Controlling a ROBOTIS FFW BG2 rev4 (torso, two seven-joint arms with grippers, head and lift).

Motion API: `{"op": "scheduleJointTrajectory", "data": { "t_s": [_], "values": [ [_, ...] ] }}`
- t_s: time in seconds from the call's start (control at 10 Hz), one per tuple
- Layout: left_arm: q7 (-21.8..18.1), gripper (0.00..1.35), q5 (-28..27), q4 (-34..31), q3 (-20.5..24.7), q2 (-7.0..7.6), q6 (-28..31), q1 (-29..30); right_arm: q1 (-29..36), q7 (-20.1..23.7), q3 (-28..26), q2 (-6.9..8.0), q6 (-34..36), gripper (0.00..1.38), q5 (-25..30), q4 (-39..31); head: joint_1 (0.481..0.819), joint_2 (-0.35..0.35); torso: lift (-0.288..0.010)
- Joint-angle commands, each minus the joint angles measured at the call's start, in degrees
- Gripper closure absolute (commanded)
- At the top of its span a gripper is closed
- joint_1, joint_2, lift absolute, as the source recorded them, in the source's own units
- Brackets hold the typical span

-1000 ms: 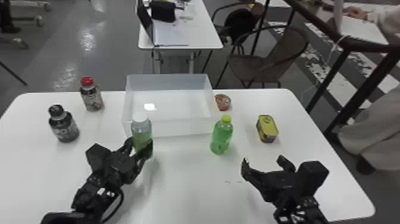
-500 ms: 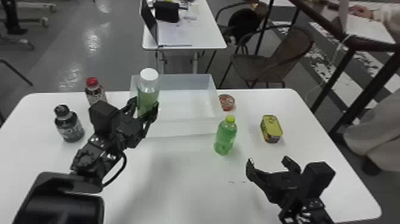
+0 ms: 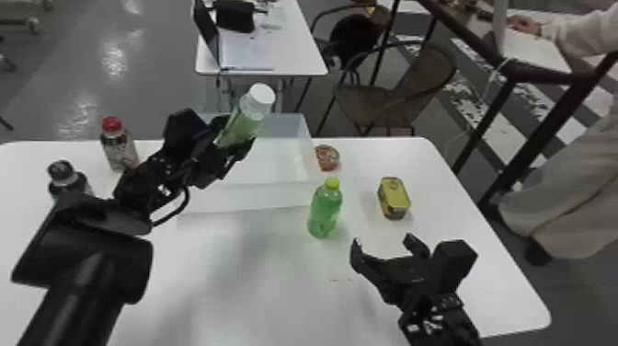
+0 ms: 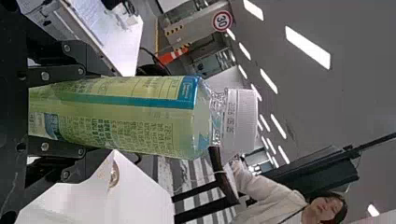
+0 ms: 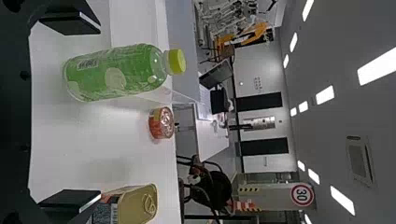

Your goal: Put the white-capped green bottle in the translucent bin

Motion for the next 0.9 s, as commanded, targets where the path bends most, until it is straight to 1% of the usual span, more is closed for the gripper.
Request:
{"op": "scheduleJointTrajectory", "data": {
  "t_s": [0.0,0.2,0.4,0.5,0.6,0.7,0.8],
  "values": [
    [-0.81,0.83,-5.13,6.93,0.27,-0.27,-3.00,-4.64,-0.84,0.15,0.68,0.00,0.00,0.06,-0.03,1.04,0.695,-0.166,-0.090],
    [-2.22,0.83,-10.23,17.12,-0.52,-0.27,-3.79,-9.91,-1.98,0.77,0.94,0.18,-0.09,0.06,0.05,2.27,0.695,-0.160,-0.090],
    [-4.51,0.81,-18.05,25.82,-1.32,-0.27,-3.53,-15.27,-3.39,1.38,1.21,0.44,-0.26,0.06,0.14,3.76,0.695,-0.156,-0.090],
    [-4.86,0.59,-20.87,28.46,-1.58,-0.27,-3.53,-17.12,-4.18,1.82,1.38,0.71,-0.35,0.06,0.32,4.64,0.695,-0.151,-0.090],
    [-4.77,0.34,-21.22,29.78,-1.49,-0.27,-2.74,-18.26,-4.53,2.17,1.38,1.15,-0.35,0.06,0.49,5.08,0.695,-0.147,-0.090],
    [-4.33,0.05,-23.15,29.78,-1.32,-0.27,-2.39,-19.14,-4.53,2.44,1.38,1.50,-0.35,0.06,0.76,5.17,0.695,-0.139,-0.090],
    [-4.51,0.06,-23.68,29.69,-0.88,-0.27,-2.74,-19.67,-4.09,2.44,1.38,1.50,-0.35,0.06,0.76,4.91,0.695,-0.129,-0.090]
  ]
}}
